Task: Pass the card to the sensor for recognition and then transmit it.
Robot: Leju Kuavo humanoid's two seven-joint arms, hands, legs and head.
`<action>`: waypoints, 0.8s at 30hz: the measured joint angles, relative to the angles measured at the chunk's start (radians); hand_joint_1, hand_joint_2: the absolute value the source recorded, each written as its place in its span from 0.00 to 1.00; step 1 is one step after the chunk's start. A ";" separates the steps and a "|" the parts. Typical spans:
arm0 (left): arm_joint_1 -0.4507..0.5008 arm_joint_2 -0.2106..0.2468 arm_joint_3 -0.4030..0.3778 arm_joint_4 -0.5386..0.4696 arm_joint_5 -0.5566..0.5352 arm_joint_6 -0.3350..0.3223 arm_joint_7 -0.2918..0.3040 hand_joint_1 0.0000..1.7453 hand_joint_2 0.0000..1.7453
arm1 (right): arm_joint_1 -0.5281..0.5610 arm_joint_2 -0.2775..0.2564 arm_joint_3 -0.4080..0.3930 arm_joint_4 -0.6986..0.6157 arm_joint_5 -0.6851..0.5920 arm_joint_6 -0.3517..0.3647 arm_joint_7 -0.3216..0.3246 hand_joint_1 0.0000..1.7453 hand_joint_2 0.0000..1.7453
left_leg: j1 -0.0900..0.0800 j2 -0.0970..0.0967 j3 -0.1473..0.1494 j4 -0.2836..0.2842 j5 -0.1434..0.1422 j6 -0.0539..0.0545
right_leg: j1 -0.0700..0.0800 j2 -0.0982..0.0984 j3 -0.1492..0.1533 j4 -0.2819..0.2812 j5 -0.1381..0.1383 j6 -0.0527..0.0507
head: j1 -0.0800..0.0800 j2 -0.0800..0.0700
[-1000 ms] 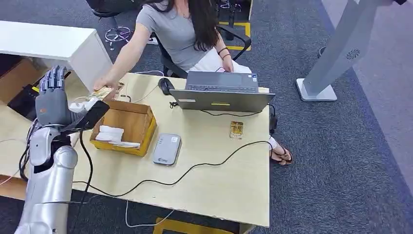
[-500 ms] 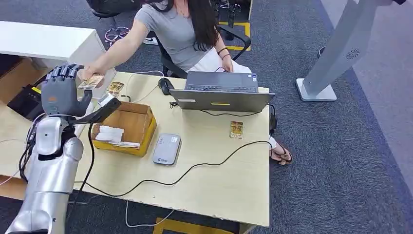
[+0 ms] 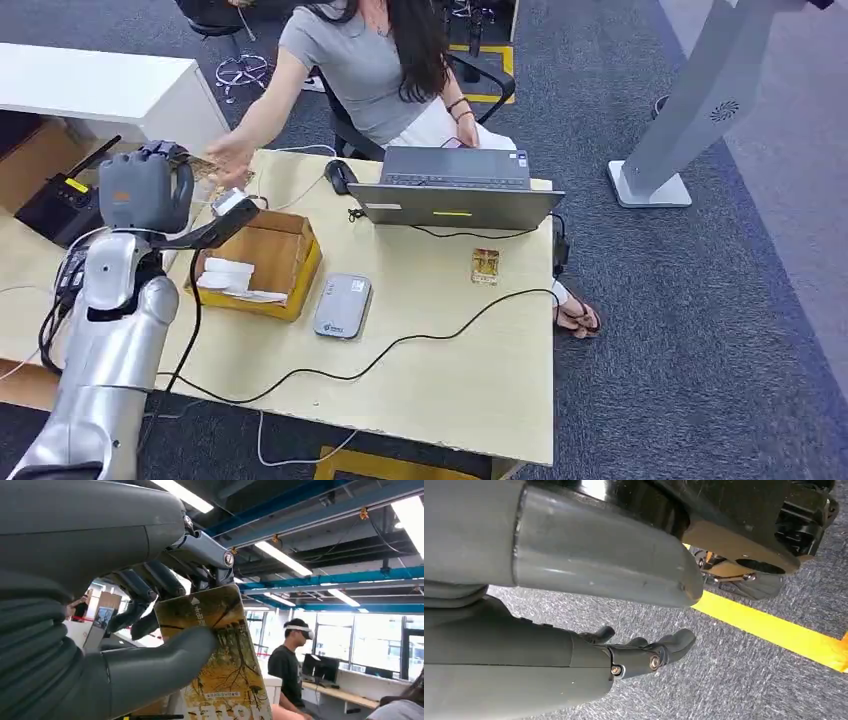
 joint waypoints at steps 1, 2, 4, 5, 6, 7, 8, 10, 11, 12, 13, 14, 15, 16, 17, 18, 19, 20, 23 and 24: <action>0.000 -0.001 -0.001 0.000 0.000 0.000 0.000 1.00 1.00 | 0.000 0.000 0.000 0.000 0.000 0.000 0.000 0.00 0.00 | 0.000 0.000 0.000 0.000 0.000 0.000 | 0.000 0.000 0.000 0.000 0.000 0.000 | 0.000 0.000; 0.000 -0.002 -0.002 0.000 0.001 -0.001 0.000 1.00 1.00 | 0.000 0.000 0.000 0.000 0.000 0.000 0.000 0.00 0.00 | 0.000 0.000 0.000 0.000 0.000 0.000 | 0.000 0.000 0.000 0.000 0.000 0.000 | 0.000 0.000; 0.000 -0.002 -0.008 0.000 0.007 -0.003 -0.001 1.00 1.00 | 0.000 0.000 0.000 0.000 0.001 0.000 0.000 0.00 0.00 | 0.000 0.000 0.000 0.000 0.000 0.000 | 0.000 0.000 0.000 0.000 0.000 0.000 | 0.000 0.000; 0.000 -0.003 -0.010 0.000 0.011 -0.003 -0.001 1.00 1.00 | 0.000 0.000 0.000 0.000 0.001 0.000 0.000 0.00 0.00 | 0.000 0.000 0.000 0.000 0.000 0.000 | 0.000 0.000 0.000 0.000 0.000 0.000 | 0.000 0.000; 0.000 -0.004 -0.012 0.000 0.012 -0.003 -0.001 1.00 1.00 | 0.000 0.000 0.000 0.000 0.002 0.000 0.000 0.00 0.00 | 0.000 0.000 0.000 0.000 0.000 0.000 | 0.000 0.000 0.000 0.000 0.000 0.000 | 0.000 0.000; 0.000 -0.004 -0.015 0.000 0.013 -0.003 -0.001 1.00 1.00 | 0.000 0.000 0.000 0.000 0.002 0.000 0.000 0.00 0.00 | 0.000 0.000 0.000 0.000 0.000 0.000 | 0.000 0.000 0.000 0.000 0.000 0.000 | 0.000 0.000; 0.000 -0.005 -0.016 0.000 0.014 -0.003 -0.001 1.00 1.00 | 0.000 0.000 0.000 0.000 0.002 0.000 0.000 0.00 0.00 | 0.000 0.000 0.000 0.000 0.000 0.000 | 0.000 0.000 0.000 0.000 0.000 0.000 | 0.000 0.000; 0.000 -0.007 -0.017 0.000 0.014 -0.003 -0.001 1.00 1.00 | 0.000 0.000 0.000 0.000 0.002 0.000 0.000 0.00 0.00 | 0.000 0.000 0.000 0.000 0.000 0.000 | 0.000 0.000 0.000 0.000 0.000 0.000 | 0.000 0.000; 0.000 -0.008 -0.018 0.000 0.015 -0.004 -0.001 1.00 1.00 | 0.000 0.000 0.000 0.000 0.002 0.000 0.000 0.00 0.00 | 0.000 0.000 0.000 0.000 0.000 0.000 | 0.000 0.000 0.000 0.000 0.000 0.000 | 0.000 0.000; 0.000 -0.008 -0.019 0.000 0.016 -0.003 -0.001 1.00 1.00 | 0.000 0.000 0.000 0.000 0.002 0.000 0.000 0.00 0.00 | 0.000 0.000 0.000 0.000 0.000 0.000 | 0.000 0.000 0.000 0.000 0.000 0.000 | 0.000 0.000; 0.000 -0.008 -0.020 0.000 0.017 -0.003 -0.002 1.00 1.00 | 0.000 0.000 0.000 0.000 0.002 0.000 0.000 0.00 0.00 | 0.000 0.000 0.000 0.000 0.000 0.000 | 0.000 0.000 0.000 0.000 0.000 0.000 | 0.000 0.000; 0.001 -0.008 -0.021 0.000 0.020 -0.002 -0.003 1.00 1.00 | 0.000 0.000 0.000 0.000 0.002 0.000 0.000 0.00 0.00 | 0.000 0.000 0.000 0.000 0.000 0.000 | 0.000 0.000 0.000 0.000 0.000 0.000 | 0.000 0.000; 0.002 -0.009 -0.022 -0.001 0.025 -0.001 -0.005 1.00 1.00 | 0.000 0.000 0.000 0.000 0.002 0.000 0.000 0.00 0.00 | 0.000 0.000 0.000 0.000 0.000 0.000 | 0.000 0.000 0.000 0.000 0.000 0.000 | 0.000 0.000; 0.005 -0.011 -0.023 -0.002 0.029 0.000 -0.009 1.00 1.00 | 0.000 0.000 0.000 0.000 0.002 0.000 0.000 0.00 0.00 | 0.000 0.000 0.000 0.000 0.000 0.000 | 0.000 0.000 0.000 0.000 0.000 0.000 | 0.000 0.000; 0.010 -0.016 -0.025 -0.006 0.031 0.000 -0.016 1.00 1.00 | 0.000 0.000 0.000 0.000 0.003 0.000 0.001 0.00 0.00 | 0.000 0.000 0.000 0.000 0.000 0.000 | 0.000 0.000 0.000 0.000 0.000 0.000 | 0.000 0.000; 0.017 -0.022 -0.029 -0.013 0.031 -0.001 -0.023 1.00 1.00 | 0.000 0.000 0.000 0.000 0.004 -0.001 0.001 0.00 0.00 | 0.000 0.000 0.000 0.000 0.000 0.000 | 0.000 0.000 0.000 0.000 0.000 0.000 | 0.000 0.000; 0.025 -0.031 -0.037 -0.018 0.030 -0.003 -0.028 1.00 1.00 | 0.000 0.001 0.000 0.000 0.005 -0.002 0.001 0.00 0.00 | 0.000 0.000 0.000 0.000 0.000 0.000 | 0.000 0.000 0.000 0.000 0.000 0.000 | 0.000 0.000; 0.035 -0.042 -0.050 -0.026 0.014 -0.004 -0.033 1.00 1.00 | 0.000 0.002 0.000 0.000 0.005 -0.003 0.001 0.00 0.00 | 0.000 -0.001 0.000 0.000 0.000 0.000 | 0.000 -0.001 0.000 0.000 0.000 0.000 | 0.000 0.000; 0.050 -0.057 -0.081 -0.036 -0.023 -0.006 -0.034 1.00 1.00 | -0.001 0.004 0.000 0.000 0.010 -0.003 0.001 0.00 0.00 | -0.001 -0.002 0.000 0.000 0.000 0.000 | 0.000 -0.001 0.000 0.000 0.000 0.000 | 0.000 0.000; 0.050 -0.057 -0.081 -0.036 -0.023 -0.006 -0.034 1.00 1.00 | -0.001 0.004 0.000 0.000 0.010 -0.003 0.001 0.00 0.00 | -0.001 -0.002 0.000 0.000 0.000 0.000 | 0.000 -0.001 0.000 0.000 0.000 0.000 | 0.000 0.000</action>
